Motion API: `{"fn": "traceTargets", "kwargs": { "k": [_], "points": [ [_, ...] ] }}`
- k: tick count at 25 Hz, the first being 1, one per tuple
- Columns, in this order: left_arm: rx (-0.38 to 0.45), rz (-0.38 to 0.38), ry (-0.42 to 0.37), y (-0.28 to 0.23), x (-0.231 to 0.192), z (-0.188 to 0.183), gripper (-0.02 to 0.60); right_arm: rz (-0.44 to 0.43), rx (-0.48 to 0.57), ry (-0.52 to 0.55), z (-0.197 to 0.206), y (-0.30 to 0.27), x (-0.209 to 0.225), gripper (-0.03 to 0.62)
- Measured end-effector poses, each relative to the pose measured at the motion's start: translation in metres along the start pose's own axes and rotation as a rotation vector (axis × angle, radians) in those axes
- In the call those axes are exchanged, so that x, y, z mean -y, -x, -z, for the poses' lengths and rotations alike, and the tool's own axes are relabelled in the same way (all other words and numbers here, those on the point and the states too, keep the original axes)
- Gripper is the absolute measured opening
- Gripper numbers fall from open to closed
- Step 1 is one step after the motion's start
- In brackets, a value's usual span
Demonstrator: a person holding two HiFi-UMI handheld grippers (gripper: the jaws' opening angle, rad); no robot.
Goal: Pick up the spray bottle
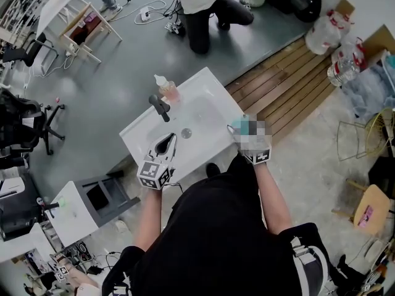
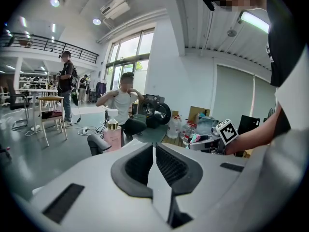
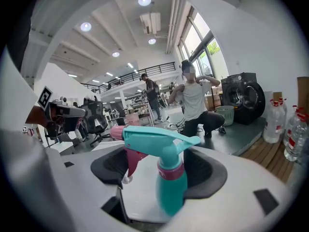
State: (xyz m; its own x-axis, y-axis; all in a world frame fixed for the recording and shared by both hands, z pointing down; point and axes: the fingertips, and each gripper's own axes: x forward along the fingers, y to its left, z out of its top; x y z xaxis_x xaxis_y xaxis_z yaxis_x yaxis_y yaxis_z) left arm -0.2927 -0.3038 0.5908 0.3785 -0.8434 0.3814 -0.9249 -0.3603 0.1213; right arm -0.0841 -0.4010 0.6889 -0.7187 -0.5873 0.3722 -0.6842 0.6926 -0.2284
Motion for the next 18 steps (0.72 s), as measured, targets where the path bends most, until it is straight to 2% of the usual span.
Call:
{"fn": "traceTargets", "kwargs": {
  "k": [18],
  "points": [
    [0.039,-0.009,0.013,0.024,0.003,0.004,0.035,-0.054,-0.030,0.086,-0.018,0.015,-0.026,0.356]
  ]
}}
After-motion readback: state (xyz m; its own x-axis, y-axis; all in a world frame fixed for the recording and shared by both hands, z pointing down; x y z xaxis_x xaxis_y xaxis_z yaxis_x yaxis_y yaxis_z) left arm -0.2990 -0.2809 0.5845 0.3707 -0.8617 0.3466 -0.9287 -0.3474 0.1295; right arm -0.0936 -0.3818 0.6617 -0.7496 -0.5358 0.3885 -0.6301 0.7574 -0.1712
